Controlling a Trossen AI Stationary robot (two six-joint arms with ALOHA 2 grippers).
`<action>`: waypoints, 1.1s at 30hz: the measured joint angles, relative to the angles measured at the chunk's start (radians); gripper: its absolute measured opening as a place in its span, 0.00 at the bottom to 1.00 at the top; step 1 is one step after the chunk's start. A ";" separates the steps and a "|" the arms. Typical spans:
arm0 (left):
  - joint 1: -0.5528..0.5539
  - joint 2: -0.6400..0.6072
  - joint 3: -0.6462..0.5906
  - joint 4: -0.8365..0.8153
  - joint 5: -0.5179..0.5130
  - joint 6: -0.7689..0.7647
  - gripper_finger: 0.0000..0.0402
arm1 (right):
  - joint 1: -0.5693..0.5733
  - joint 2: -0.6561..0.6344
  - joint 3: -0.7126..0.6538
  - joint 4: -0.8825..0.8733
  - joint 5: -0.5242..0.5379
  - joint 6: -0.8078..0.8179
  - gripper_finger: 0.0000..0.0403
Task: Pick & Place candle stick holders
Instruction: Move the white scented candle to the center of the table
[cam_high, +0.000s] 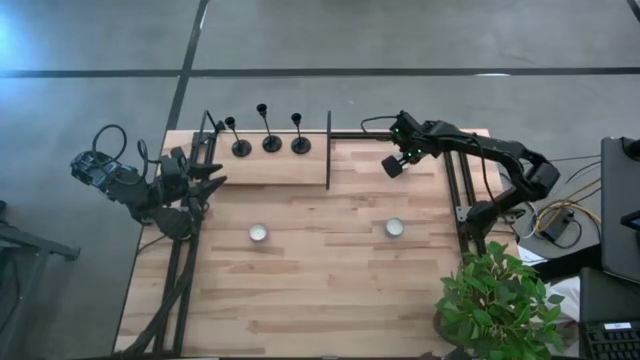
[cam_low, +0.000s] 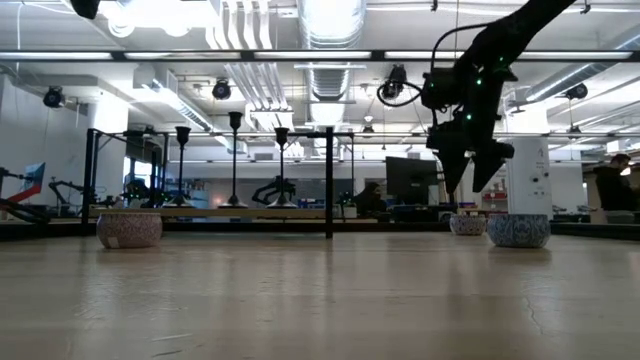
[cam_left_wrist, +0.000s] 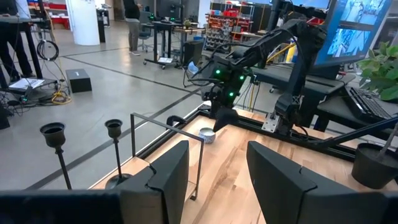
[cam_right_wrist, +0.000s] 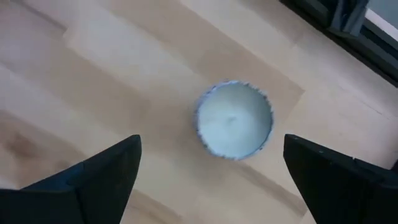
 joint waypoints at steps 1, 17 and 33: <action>0.000 0.000 0.000 0.000 0.000 0.000 0.42 | -0.011 0.010 0.000 0.002 -0.003 0.000 0.95; 0.000 0.000 0.000 0.000 0.000 -0.018 0.42 | -0.079 0.097 0.000 0.053 -0.052 0.004 0.95; 0.000 0.000 0.000 0.000 0.000 -0.019 0.42 | -0.097 0.097 0.000 0.079 -0.055 0.004 0.95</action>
